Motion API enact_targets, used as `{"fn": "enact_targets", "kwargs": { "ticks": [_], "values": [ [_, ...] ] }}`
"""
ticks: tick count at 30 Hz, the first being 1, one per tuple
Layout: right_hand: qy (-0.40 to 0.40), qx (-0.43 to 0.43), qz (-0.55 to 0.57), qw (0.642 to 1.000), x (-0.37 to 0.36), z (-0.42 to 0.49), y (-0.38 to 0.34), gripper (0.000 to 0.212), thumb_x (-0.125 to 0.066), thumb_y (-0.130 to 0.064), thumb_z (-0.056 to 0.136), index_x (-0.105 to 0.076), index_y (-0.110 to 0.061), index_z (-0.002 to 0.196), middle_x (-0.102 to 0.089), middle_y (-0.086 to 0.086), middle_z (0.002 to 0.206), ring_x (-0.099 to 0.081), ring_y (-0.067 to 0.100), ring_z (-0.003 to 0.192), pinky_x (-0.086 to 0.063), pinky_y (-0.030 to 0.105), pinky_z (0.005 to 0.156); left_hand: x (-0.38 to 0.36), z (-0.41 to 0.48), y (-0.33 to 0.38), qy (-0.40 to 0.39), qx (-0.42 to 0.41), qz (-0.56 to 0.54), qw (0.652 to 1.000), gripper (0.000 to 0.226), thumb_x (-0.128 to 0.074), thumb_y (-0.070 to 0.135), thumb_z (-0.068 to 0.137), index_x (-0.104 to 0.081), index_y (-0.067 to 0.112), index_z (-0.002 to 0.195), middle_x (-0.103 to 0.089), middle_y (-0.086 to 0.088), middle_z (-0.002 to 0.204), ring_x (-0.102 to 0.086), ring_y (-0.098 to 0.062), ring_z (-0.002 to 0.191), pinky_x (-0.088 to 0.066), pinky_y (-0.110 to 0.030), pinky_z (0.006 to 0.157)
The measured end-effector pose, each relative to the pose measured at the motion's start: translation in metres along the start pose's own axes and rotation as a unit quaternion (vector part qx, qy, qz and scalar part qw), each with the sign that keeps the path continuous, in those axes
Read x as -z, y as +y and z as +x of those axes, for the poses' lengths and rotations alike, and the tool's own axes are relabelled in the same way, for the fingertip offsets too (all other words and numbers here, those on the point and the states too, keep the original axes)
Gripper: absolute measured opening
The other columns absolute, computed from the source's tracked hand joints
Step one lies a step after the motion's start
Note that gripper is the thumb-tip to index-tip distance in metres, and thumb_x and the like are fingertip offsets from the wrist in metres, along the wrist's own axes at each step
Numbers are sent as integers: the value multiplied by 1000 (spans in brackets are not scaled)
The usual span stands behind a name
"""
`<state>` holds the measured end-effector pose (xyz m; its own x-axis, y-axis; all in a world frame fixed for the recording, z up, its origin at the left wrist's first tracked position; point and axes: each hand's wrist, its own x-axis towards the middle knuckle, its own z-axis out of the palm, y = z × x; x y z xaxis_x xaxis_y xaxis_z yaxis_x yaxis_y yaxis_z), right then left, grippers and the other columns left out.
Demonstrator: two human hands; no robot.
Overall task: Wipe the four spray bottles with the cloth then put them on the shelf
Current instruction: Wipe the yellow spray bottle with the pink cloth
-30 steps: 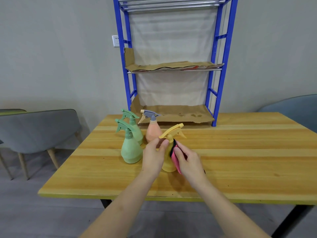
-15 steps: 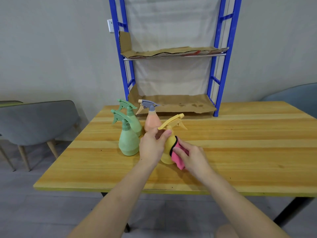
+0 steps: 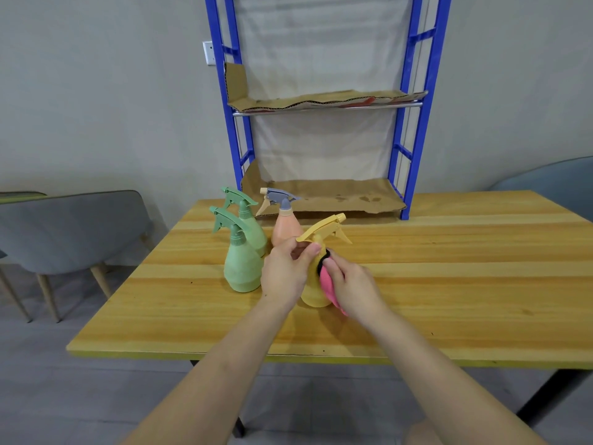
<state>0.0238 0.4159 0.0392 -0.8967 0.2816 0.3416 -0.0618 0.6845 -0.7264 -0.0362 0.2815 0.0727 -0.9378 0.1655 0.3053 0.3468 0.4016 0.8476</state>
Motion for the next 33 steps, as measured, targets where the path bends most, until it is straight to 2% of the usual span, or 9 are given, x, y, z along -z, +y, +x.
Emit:
{"fn": "enact_targets", "kwargs": {
  "ticks": [3, 8, 12, 16, 19, 22, 24, 29, 33],
  "values": [
    [-17, -22, 14, 1000, 2, 1, 7, 34, -41, -33, 110, -69, -26, 129, -76, -1, 104, -68, 26, 98, -45, 31, 78, -1, -4, -1, -2, 14, -17, 1000, 28, -68, 47, 95, -76, 21, 102, -76, 9, 92, -70, -14, 90, -59, -44, 84],
    [30, -12, 3, 999, -3, -15, -1, 48, -59, -39, 102, -53, -32, 149, -76, -5, 110, -68, 18, 98, -55, 35, 87, 3, -6, -1, -9, 12, -37, 999, 26, -68, 43, 96, -77, 20, 104, -77, 10, 95, -71, -13, 93, -59, -45, 88],
    [48, -13, 48, 998, -8, -4, -7, 42, -57, -41, 102, -60, -32, 143, -77, -8, 109, -69, 15, 97, -53, 31, 83, 5, -4, -2, -24, 5, -39, 999, 35, -65, 53, 90, -77, 22, 104, -78, 9, 94, -72, -15, 93, -59, -47, 87],
    [10, -36, 112, 993, -6, 4, 3, 28, -49, -39, 106, -75, -31, 110, -77, -8, 90, -69, 17, 89, -54, 38, 80, 6, 0, -3, -33, 9, -25, 999, 28, -67, 49, 94, -77, 24, 104, -77, 10, 95, -71, -14, 94, -58, -48, 87],
    [3, -49, 118, 992, -3, 3, 7, 37, -48, -35, 108, -68, -31, 78, -70, -6, 72, -65, 19, 75, -52, 44, 74, 5, 0, -2, -32, 10, -20, 999, 28, -67, 48, 95, -75, 24, 106, -77, 11, 97, -70, -14, 96, -58, -49, 88],
    [-4, -43, 100, 994, 0, -4, 10, 25, -51, -38, 107, -71, -46, 119, -74, -16, 96, -66, 7, 91, -53, 34, 82, 5, -3, -1, -34, 9, -27, 999, 32, -65, 52, 94, -73, 23, 106, -77, 10, 98, -71, -15, 96, -58, -49, 88],
    [1, -35, 41, 999, -2, -17, 7, 46, -56, -42, 104, -48, -42, 149, -74, -14, 105, -65, 6, 93, -53, 25, 79, 5, -4, -1, -36, 6, -34, 999, 35, -64, 53, 92, -73, 22, 106, -77, 9, 97, -71, -16, 95, -58, -49, 88],
    [95, 22, -2, 995, -10, -24, -7, 59, -69, -33, 98, -48, -27, 153, -76, 0, 107, -60, 8, 85, -47, 23, 78, 3, -8, 0, -33, -9, -49, 998, 53, -57, 66, 82, -71, 19, 102, -76, 6, 93, -72, -17, 91, -59, -50, 85],
    [106, 30, -15, 994, -16, -21, -11, 61, -68, -33, 98, -46, -26, 154, -76, 3, 104, -66, 15, 88, -44, 20, 79, 4, -6, -2, -32, -16, -35, 999, 29, -65, 46, 96, -70, 18, 101, -75, 5, 93, -70, -17, 90, -58, -49, 84]
  ]
}}
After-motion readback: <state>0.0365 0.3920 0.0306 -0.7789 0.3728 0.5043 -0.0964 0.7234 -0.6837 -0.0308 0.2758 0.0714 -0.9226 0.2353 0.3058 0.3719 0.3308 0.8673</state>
